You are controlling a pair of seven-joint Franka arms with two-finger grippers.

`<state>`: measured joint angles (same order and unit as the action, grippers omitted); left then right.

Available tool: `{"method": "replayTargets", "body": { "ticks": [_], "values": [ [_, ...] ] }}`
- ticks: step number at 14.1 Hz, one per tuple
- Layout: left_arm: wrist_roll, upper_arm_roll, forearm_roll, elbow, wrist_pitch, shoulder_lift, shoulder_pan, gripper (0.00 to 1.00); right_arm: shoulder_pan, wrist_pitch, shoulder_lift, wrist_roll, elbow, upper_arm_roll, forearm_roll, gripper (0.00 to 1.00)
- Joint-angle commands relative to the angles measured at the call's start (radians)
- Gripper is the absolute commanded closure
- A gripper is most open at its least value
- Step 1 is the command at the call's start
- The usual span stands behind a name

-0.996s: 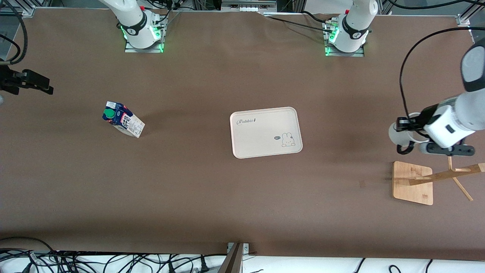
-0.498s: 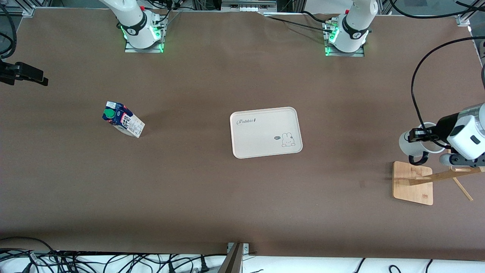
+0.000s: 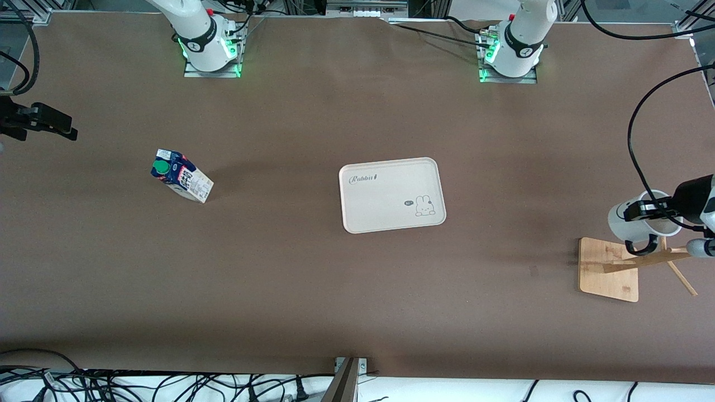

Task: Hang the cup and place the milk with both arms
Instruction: 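Carry the white mug to the wooden stand with the left gripper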

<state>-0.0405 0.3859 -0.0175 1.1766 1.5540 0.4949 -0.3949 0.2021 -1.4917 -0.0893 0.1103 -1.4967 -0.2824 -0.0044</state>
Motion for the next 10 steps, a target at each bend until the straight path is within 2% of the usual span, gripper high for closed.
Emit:
{"method": "replayTargets", "body": {
  "ticks": [1,4,10],
  "values": [
    [-0.036,0.008,0.031,-0.057,-0.029,0.024,-0.024,1.0,0.02,-0.025,-0.009,-0.032,0.007,0.005,-0.002,0.0],
    [-0.059,0.008,0.063,-0.061,-0.028,0.036,-0.051,1.0,0.054,-0.03,-0.009,-0.122,0.007,0.005,0.018,0.0],
    [-0.122,0.01,0.094,-0.094,-0.045,0.062,-0.067,1.0,0.068,-0.027,-0.009,-0.101,0.007,0.005,0.018,0.0]
  ]
}}
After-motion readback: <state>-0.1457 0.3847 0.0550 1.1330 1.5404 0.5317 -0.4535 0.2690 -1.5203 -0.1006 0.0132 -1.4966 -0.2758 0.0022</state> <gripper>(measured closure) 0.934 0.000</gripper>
